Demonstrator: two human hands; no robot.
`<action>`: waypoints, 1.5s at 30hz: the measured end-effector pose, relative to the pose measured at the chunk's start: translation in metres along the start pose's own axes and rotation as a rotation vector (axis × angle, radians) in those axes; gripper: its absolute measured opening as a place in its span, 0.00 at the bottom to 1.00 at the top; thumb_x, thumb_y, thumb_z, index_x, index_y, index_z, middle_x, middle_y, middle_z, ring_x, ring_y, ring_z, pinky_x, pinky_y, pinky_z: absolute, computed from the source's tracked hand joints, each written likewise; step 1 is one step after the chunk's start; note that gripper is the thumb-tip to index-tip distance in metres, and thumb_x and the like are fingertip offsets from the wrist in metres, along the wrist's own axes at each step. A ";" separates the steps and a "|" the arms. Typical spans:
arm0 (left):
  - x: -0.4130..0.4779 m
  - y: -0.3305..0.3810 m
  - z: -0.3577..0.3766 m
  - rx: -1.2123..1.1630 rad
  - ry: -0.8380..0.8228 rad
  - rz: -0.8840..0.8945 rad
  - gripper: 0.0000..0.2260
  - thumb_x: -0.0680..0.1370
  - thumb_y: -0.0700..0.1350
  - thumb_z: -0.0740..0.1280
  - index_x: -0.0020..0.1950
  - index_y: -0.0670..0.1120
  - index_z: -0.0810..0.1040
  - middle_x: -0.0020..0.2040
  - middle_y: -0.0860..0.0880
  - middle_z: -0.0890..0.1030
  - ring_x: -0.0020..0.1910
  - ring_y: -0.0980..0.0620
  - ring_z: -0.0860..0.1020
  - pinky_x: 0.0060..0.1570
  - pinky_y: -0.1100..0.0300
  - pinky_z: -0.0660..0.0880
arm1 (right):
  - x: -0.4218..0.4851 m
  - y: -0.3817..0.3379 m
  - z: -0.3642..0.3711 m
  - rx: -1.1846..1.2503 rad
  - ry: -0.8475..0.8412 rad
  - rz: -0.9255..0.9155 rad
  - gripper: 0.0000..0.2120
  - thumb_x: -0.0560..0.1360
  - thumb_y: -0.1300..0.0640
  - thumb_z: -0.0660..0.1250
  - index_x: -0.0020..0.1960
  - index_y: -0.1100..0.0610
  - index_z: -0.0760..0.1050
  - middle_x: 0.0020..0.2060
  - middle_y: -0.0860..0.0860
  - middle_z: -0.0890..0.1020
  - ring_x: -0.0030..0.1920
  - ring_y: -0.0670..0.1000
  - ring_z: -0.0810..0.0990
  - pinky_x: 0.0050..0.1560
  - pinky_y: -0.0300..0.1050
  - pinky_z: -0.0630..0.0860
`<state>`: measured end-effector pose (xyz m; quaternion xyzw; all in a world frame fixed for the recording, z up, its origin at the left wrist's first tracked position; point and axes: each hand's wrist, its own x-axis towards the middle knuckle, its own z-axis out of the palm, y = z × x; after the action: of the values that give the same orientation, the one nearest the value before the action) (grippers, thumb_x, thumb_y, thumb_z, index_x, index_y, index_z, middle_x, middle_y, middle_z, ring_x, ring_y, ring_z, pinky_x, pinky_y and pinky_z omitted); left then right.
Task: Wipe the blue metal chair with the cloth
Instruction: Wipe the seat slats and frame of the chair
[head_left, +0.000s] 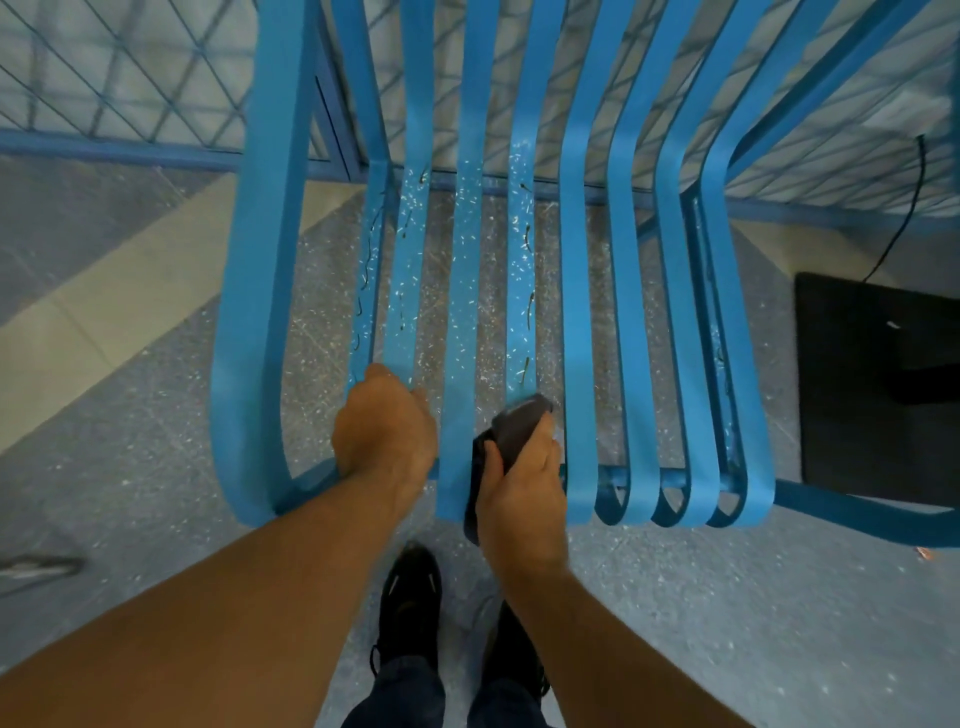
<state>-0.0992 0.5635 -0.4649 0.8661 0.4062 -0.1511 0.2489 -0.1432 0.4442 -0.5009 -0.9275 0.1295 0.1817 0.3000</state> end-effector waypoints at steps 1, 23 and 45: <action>0.001 0.001 0.001 0.014 -0.003 0.007 0.10 0.81 0.48 0.62 0.56 0.43 0.72 0.48 0.43 0.79 0.45 0.42 0.79 0.40 0.51 0.77 | 0.003 -0.003 -0.003 0.009 -0.001 0.047 0.29 0.80 0.42 0.57 0.74 0.57 0.58 0.64 0.57 0.74 0.60 0.58 0.77 0.58 0.56 0.76; 0.044 0.038 -0.007 -0.048 -0.036 -0.078 0.06 0.82 0.40 0.59 0.57 0.42 0.73 0.47 0.45 0.79 0.34 0.51 0.72 0.27 0.60 0.66 | 0.032 -0.026 -0.014 -0.049 0.044 -0.020 0.26 0.81 0.43 0.53 0.74 0.55 0.57 0.63 0.56 0.75 0.56 0.62 0.78 0.52 0.57 0.76; 0.047 0.051 -0.007 0.052 -0.079 -0.110 0.09 0.82 0.44 0.62 0.59 0.41 0.72 0.51 0.42 0.80 0.44 0.45 0.78 0.36 0.57 0.72 | 0.078 -0.050 -0.022 -0.120 -0.031 -0.150 0.31 0.82 0.45 0.47 0.79 0.57 0.42 0.73 0.56 0.63 0.64 0.60 0.73 0.56 0.56 0.75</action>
<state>-0.0296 0.5695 -0.4655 0.8420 0.4392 -0.2090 0.2336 -0.0494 0.4595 -0.4912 -0.9480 0.0439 0.1803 0.2586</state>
